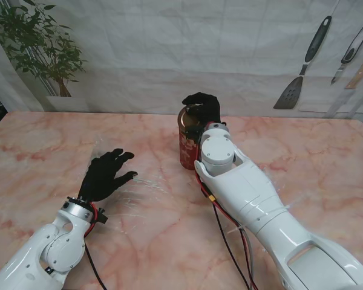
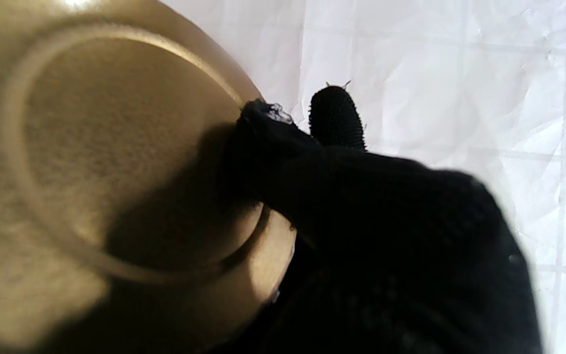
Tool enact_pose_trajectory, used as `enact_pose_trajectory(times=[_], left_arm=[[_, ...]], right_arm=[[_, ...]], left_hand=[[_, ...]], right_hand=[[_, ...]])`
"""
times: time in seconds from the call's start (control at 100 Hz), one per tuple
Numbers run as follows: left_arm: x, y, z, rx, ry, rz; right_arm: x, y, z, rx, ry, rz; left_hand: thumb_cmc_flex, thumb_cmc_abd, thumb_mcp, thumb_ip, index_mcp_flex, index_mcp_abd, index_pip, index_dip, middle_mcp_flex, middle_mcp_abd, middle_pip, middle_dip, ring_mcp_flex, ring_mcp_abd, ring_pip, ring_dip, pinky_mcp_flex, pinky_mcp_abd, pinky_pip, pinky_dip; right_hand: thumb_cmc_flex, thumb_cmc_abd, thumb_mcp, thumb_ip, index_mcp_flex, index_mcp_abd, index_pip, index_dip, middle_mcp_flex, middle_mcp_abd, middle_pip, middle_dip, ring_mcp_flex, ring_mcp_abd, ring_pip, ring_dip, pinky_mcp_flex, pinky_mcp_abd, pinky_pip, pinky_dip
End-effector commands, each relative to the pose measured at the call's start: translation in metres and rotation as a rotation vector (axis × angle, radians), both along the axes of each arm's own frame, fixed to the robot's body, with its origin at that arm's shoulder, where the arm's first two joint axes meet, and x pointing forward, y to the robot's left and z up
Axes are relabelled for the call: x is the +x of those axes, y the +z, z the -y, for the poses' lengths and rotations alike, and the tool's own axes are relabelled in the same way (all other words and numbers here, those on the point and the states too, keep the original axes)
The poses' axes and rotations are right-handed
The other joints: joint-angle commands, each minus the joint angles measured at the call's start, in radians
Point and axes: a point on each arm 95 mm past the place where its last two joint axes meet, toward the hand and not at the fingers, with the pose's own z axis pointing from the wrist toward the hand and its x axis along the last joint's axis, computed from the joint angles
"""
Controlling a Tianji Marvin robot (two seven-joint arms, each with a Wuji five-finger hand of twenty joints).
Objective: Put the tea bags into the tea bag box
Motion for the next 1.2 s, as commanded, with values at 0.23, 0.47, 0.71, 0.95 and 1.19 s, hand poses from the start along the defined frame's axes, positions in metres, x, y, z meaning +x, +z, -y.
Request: enact_pose_trajectory(times=[0.23, 0.47, 0.71, 0.95, 1.19], left_arm=[[-0.002, 0.002, 0.001, 0.003, -0.004, 0.002], [-0.002, 0.003, 0.001, 0.009, -0.006, 0.001], [-0.001, 0.005, 0.004, 0.017, -0.013, 0.004], [-0.001, 0.006, 0.007, 0.023, -0.023, 0.007], [0.0, 0.006, 0.01, 0.024, -0.027, 0.008]], right_arm=[[-0.006, 0.002, -0.002, 0.002, 0.018, -0.004], [-0.007, 0.006, -0.001, 0.009, 0.005, 0.008], [-0.01, 0.003, 0.003, 0.023, 0.009, -0.001], [-0.012, -0.002, 0.009, 0.043, 0.005, -0.014], [-0.013, -0.007, 0.01, 0.047, 0.015, -0.037]], left_hand=[[0.049, 0.032, -0.017, -0.006, 0.015, -0.004, 0.0, 0.007, -0.022, -0.006, -0.005, 0.006, 0.0, -0.023, -0.005, 0.001, -0.006, -0.007, 0.02, 0.014], [0.049, 0.031, -0.018, -0.006, 0.016, -0.003, 0.0, 0.007, -0.022, -0.006, -0.005, 0.006, -0.002, -0.024, -0.006, 0.001, -0.006, -0.007, 0.02, 0.014], [0.048, 0.032, -0.018, -0.006, 0.014, -0.004, 0.0, 0.006, -0.022, -0.007, -0.005, 0.007, 0.0, -0.024, -0.006, 0.0, -0.006, -0.007, 0.02, 0.014], [0.048, 0.033, -0.018, -0.006, 0.015, -0.004, 0.0, 0.006, -0.021, -0.008, -0.005, 0.007, -0.001, -0.024, -0.006, 0.001, -0.007, -0.008, 0.019, 0.013], [0.047, 0.033, -0.018, -0.006, 0.016, -0.004, 0.001, 0.007, -0.022, -0.008, -0.005, 0.007, 0.001, -0.024, -0.005, 0.001, -0.005, -0.008, 0.02, 0.014]], right_hand=[[0.119, 0.042, 0.088, 0.038, 0.02, -0.001, -0.003, 0.009, -0.003, 0.004, 0.055, 0.009, 0.006, 0.051, 0.066, -0.002, 0.032, -0.091, 0.077, 0.006], [0.119, 0.041, 0.088, 0.039, 0.021, 0.0, -0.001, 0.01, -0.002, 0.004, 0.056, 0.009, 0.006, 0.053, 0.066, -0.003, 0.034, -0.09, 0.077, 0.006], [0.118, 0.042, 0.089, 0.039, 0.02, -0.001, 0.001, 0.011, -0.003, 0.004, 0.057, 0.009, 0.007, 0.053, 0.067, -0.003, 0.035, -0.091, 0.077, 0.006], [0.118, 0.042, 0.088, 0.039, 0.02, 0.0, 0.001, 0.012, -0.004, 0.006, 0.057, 0.009, 0.006, 0.053, 0.067, -0.003, 0.036, -0.093, 0.077, 0.005], [0.119, 0.043, 0.087, 0.039, 0.02, 0.0, 0.002, 0.012, -0.004, 0.005, 0.058, 0.009, 0.005, 0.054, 0.068, -0.003, 0.035, -0.091, 0.077, 0.006]])
